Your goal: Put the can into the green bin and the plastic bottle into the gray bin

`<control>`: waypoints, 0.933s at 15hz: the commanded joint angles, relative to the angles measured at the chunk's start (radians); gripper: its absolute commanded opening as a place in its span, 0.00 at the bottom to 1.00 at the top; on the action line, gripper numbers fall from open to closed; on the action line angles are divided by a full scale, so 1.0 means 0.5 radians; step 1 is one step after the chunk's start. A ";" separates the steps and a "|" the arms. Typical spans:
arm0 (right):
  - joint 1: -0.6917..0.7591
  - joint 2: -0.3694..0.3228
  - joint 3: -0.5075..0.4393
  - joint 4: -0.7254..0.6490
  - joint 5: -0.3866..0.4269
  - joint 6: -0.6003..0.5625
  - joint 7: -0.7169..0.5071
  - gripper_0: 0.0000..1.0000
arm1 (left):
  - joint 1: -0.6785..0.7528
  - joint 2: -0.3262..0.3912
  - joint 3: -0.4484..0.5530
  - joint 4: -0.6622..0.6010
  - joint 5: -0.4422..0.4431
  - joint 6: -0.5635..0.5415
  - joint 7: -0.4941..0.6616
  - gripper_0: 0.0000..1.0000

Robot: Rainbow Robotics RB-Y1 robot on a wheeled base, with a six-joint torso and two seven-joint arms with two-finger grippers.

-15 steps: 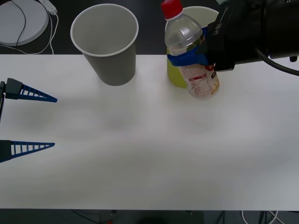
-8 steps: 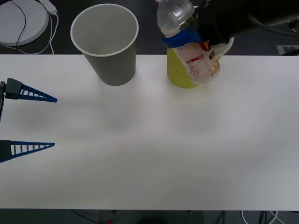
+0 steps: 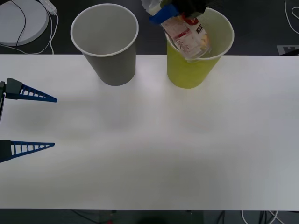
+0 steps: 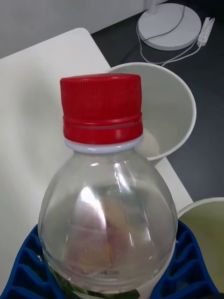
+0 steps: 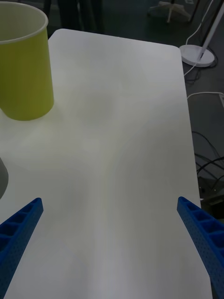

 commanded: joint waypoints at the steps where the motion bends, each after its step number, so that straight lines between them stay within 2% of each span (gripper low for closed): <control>1: -0.162 0.123 0.026 0.194 0.102 -0.145 0.000 0.00 | 0.000 0.000 0.000 0.000 0.000 0.000 0.000 1.00; 5: -0.410 0.273 0.145 0.482 0.219 -0.200 -0.141 0.00 | 0.000 0.000 0.000 0.000 0.000 0.000 0.000 1.00; 8: -0.545 0.377 0.164 0.719 0.271 -0.203 -0.141 0.00 | 0.000 0.000 0.000 0.000 0.000 0.000 0.000 1.00; 14: -0.787 0.647 0.200 1.203 0.516 -0.197 -0.141 0.00 | 0.000 0.000 0.000 0.000 0.000 0.000 0.000 1.00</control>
